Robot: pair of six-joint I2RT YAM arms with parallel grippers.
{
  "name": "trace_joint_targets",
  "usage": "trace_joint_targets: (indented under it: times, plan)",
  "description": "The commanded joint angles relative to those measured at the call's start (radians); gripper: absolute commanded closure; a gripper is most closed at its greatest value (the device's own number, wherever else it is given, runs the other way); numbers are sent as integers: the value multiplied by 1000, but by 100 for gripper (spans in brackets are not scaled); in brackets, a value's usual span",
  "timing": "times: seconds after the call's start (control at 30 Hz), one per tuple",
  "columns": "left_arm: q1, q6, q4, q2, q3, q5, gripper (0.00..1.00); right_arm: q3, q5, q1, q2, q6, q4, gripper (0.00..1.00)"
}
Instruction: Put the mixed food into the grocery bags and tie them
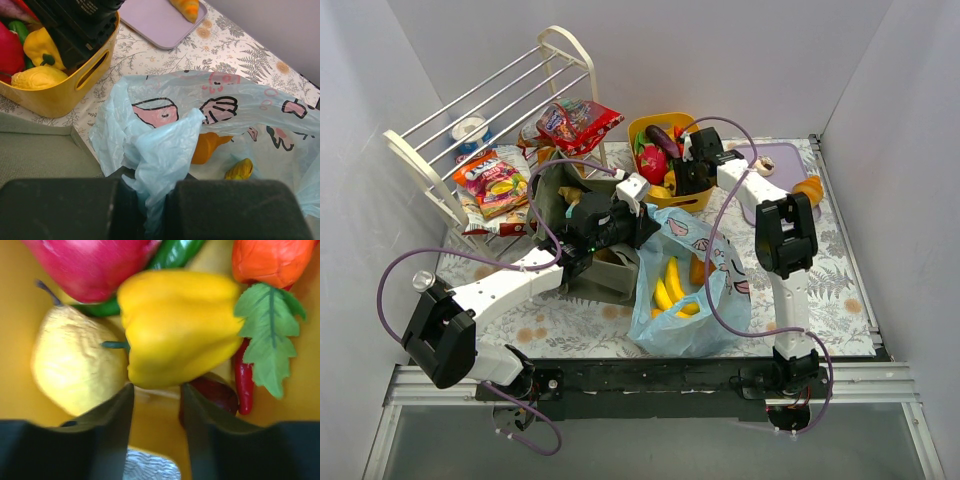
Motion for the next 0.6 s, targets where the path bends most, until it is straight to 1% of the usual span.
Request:
trace_joint_targets:
  times: [0.0, 0.13, 0.2, 0.23, 0.3, 0.47, 0.57]
  plan:
    - [-7, 15, -10, -13, 7, -13, 100, 7, 32, 6, 15, 2, 28, 58]
    - [-7, 18, -13, -16, 7, -18, 100, -33, 90, -2, -69, -9, 46, 78]
    - [-7, 18, -13, -16, 9, -13, 100, -54, 90, -18, -126, -14, 58, 79]
    - [-7, 18, -13, -16, 9, -10, 100, -56, 121, -26, -140, -17, 60, 80]
    - [-7, 15, -13, -17, 9, -6, 100, -51, 121, -54, -166, -17, 52, 81]
    - [-10, 15, -11, -22, 9, -6, 100, -48, 119, -104, -178, -32, 31, 84]
    - [-10, 16, -13, -25, 9, -9, 100, -77, 106, -126, -186, -38, 41, 84]
